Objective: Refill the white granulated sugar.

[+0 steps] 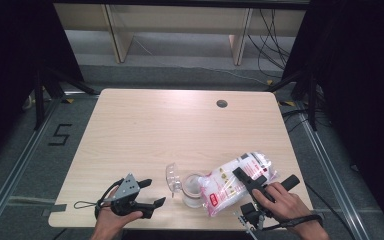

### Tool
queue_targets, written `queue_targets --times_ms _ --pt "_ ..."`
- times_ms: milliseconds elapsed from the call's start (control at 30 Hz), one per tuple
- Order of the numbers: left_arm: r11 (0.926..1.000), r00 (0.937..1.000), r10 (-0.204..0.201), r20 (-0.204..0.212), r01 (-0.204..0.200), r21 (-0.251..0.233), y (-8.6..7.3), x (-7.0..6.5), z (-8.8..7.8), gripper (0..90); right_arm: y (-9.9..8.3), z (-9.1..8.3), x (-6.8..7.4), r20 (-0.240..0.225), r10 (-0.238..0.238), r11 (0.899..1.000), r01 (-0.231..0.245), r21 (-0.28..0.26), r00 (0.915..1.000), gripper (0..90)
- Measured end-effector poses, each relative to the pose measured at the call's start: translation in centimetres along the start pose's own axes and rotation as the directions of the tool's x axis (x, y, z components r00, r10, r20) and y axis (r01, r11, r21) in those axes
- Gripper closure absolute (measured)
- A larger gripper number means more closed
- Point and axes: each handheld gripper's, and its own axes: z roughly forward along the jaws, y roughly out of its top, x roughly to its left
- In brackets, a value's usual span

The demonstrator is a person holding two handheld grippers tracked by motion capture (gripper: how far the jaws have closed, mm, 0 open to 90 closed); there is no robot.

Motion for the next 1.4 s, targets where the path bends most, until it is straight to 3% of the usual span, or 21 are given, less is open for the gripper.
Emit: queue_targets --times_ms 167,200,767,800,867,1400 --pt "1.0 1.0 -0.001 -0.001 0.001 0.0 0.0 0.0 0.01 21.6 0.06 0.01 0.17 -0.001 0.02 1.0 -0.02 0.003 0.9998 62.5" --pt "1.0 1.0 -0.001 -0.003 0.001 0.003 0.01 -0.01 -0.02 21.6 0.01 0.08 0.02 0.004 -0.001 1.0 0.001 -0.003 1.0 62.5" --pt "1.0 1.0 0.0 -0.001 0.0 -0.002 0.0 0.0 -0.01 21.7 0.01 0.09 0.02 0.002 -0.001 1.0 0.001 -0.004 1.0 62.8" --pt "1.0 1.0 -0.002 -0.001 0.002 -0.003 0.01 -0.01 0.0 21.7 0.1 0.01 0.21 0.0 0.03 1.0 -0.03 0.005 0.9995 62.8" --pt "1.0 1.0 -0.003 -0.001 0.003 -0.003 0.0 -0.01 -0.01 21.6 0.06 0.05 0.0 0.004 -0.002 1.0 0.002 -0.002 1.0 62.9" --pt "1.0 1.0 0.0 -0.001 0.0 -0.003 0.02 -0.01 -0.02 21.7 0.18 -0.09 -0.17 0.007 -0.013 1.0 0.013 0.001 0.9999 63.2"
